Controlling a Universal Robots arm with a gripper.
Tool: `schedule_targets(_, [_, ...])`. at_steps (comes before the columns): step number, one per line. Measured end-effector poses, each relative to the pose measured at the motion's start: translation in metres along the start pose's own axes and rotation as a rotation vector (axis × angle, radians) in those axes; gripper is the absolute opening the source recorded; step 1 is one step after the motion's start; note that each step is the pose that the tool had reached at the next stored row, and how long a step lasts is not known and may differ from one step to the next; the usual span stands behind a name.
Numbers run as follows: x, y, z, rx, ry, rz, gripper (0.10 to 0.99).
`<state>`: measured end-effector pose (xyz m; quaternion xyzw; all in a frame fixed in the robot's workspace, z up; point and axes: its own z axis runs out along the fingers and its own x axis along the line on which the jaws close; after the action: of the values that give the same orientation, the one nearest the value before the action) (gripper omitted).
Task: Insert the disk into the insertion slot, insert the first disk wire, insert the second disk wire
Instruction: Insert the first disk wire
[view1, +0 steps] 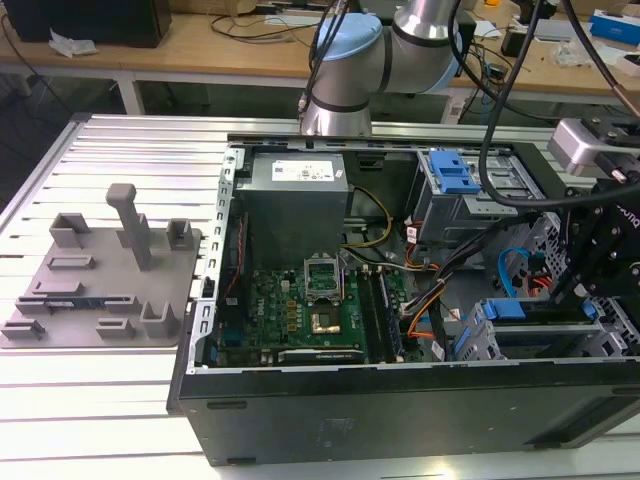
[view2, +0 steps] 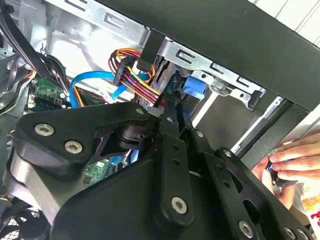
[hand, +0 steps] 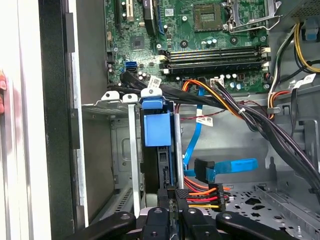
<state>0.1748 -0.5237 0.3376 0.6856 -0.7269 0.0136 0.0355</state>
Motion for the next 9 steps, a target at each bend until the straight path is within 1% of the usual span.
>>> schedule_targets(1, [0.0,0.0,-0.0003,0.0,-0.0003,0.0,0.169])
schedule_targets(2, [0.0001,0.0,-0.0009,0.0,-0.0003,0.0,0.235])
schedule_targets(3, [0.0001,0.0001,-0.0014,0.0,0.0,0.0,0.235])
schedule_targets(6, [0.0004,0.0002,-0.0055,0.0,0.0002,0.0,0.42])
schedule_targets(7, [0.0005,0.0003,-0.01,0.0,0.0,0.0,0.478])
schedule_targets(8, [0.0003,0.0004,-0.0123,0.0,0.0002,0.0,0.545])
schedule_targets(9, [0.0,0.0005,-0.0147,0.0,0.0004,0.0,0.545])
